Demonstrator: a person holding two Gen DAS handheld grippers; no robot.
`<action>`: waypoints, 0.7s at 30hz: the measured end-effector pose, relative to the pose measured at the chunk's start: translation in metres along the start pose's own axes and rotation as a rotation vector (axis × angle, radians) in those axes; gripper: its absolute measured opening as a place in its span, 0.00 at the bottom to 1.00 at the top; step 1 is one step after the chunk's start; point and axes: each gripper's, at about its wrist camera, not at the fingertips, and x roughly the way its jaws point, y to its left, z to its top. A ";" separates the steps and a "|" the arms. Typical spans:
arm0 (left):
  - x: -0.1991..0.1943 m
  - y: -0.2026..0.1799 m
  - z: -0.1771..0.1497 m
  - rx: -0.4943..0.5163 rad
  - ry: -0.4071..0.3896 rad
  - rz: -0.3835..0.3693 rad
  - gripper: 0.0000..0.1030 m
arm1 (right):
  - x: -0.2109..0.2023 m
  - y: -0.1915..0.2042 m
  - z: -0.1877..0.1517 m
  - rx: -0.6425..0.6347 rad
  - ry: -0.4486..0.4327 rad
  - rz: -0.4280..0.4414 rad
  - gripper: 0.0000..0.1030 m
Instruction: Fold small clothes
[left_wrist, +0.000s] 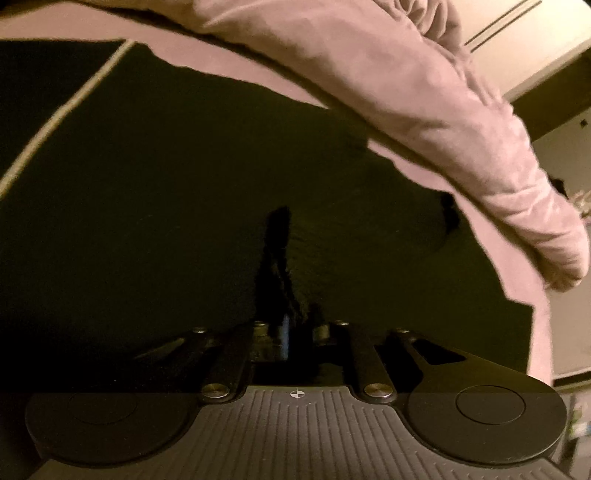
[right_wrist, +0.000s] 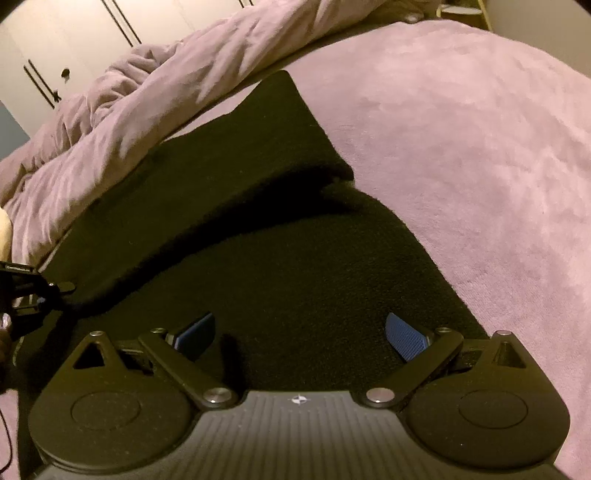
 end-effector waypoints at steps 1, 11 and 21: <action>-0.006 0.002 0.000 0.009 -0.016 0.016 0.28 | 0.000 0.001 -0.001 -0.011 -0.001 -0.007 0.96; -0.131 0.138 0.007 -0.198 -0.257 0.254 0.85 | 0.005 0.022 -0.007 -0.141 0.009 -0.106 0.96; -0.186 0.303 0.053 -0.393 -0.411 0.547 0.83 | -0.003 0.094 -0.033 -0.153 0.061 -0.127 0.95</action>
